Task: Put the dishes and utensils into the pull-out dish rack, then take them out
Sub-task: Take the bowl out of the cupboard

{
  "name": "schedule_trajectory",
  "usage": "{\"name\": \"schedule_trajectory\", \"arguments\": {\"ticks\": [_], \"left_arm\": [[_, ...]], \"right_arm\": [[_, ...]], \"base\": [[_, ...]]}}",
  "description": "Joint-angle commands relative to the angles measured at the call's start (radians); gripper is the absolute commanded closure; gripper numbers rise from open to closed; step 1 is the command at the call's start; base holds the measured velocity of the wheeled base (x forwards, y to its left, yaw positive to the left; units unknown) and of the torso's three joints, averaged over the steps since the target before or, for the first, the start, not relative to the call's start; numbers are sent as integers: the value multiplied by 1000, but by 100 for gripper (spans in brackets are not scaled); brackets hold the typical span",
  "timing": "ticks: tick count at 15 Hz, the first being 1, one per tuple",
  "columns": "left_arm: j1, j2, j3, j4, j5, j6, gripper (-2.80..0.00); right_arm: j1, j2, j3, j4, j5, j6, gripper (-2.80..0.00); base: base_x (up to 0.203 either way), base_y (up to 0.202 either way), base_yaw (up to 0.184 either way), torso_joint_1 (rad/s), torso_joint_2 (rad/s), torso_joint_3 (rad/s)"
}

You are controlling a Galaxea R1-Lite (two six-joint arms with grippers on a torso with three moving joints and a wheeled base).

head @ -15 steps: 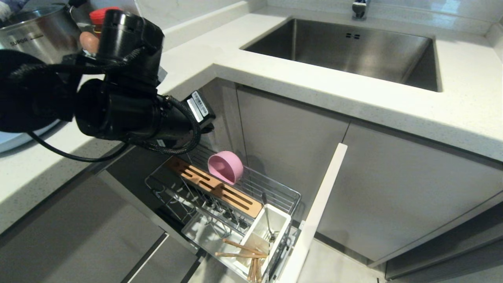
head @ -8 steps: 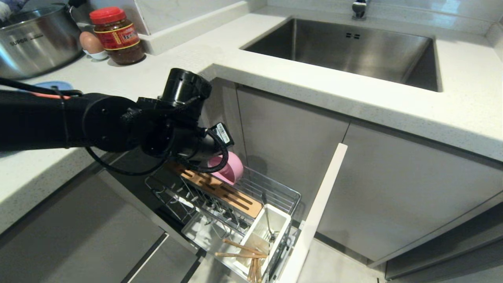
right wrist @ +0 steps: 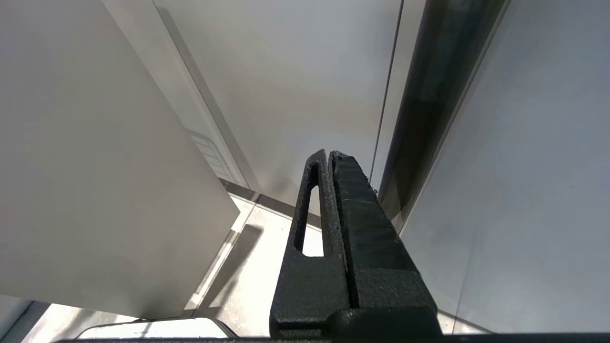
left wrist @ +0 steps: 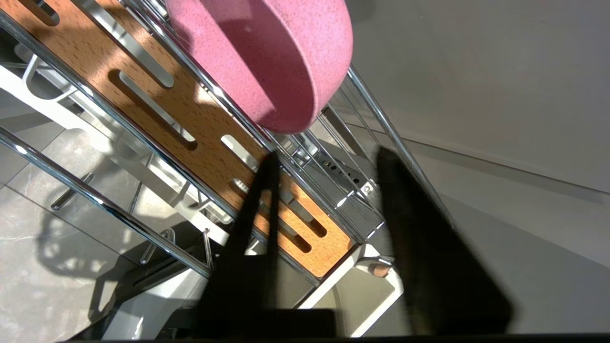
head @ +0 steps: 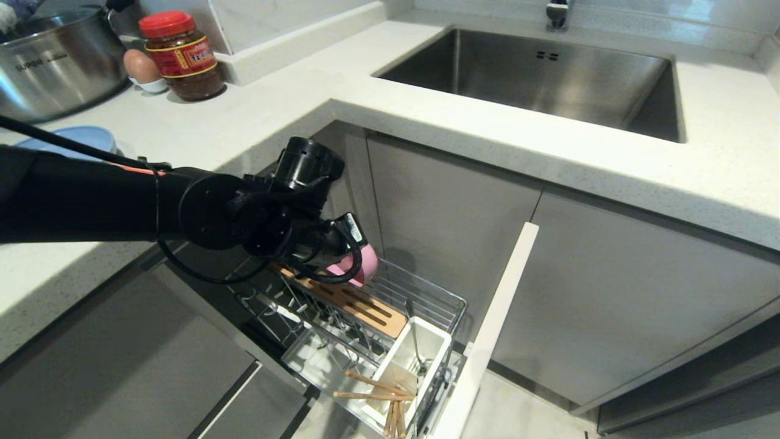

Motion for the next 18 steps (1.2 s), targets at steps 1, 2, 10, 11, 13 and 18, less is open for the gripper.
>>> {"name": "schedule_trajectory", "arguments": {"ticks": [1,2,10,11,13,18], "left_arm": [[2,3,2,1,2,-5,-280],[3,14,0,0,2,-6,-280],[47,79,53,-182,-68,-4,-280],[62,94,55,-206,-91,-3,-280],[81,110,55,-243,-145,-3,-280],[105,123,55,-315,-182,23,-280]], "right_arm": [[0,-4,0,0,0,0,0],[0,-4,0,0,0,0,0],[0,-4,0,0,0,0,0],[0,-4,0,0,0,0,0],[0,-4,0,0,0,0,0],[0,-4,0,0,0,0,0]], "base": [[0,0,0,0,0,0],[0,0,0,0,0,0],[0,0,0,0,0,0],[0,0,0,0,0,0],[0,0,0,0,0,0],[0,0,0,0,0,0]]}}
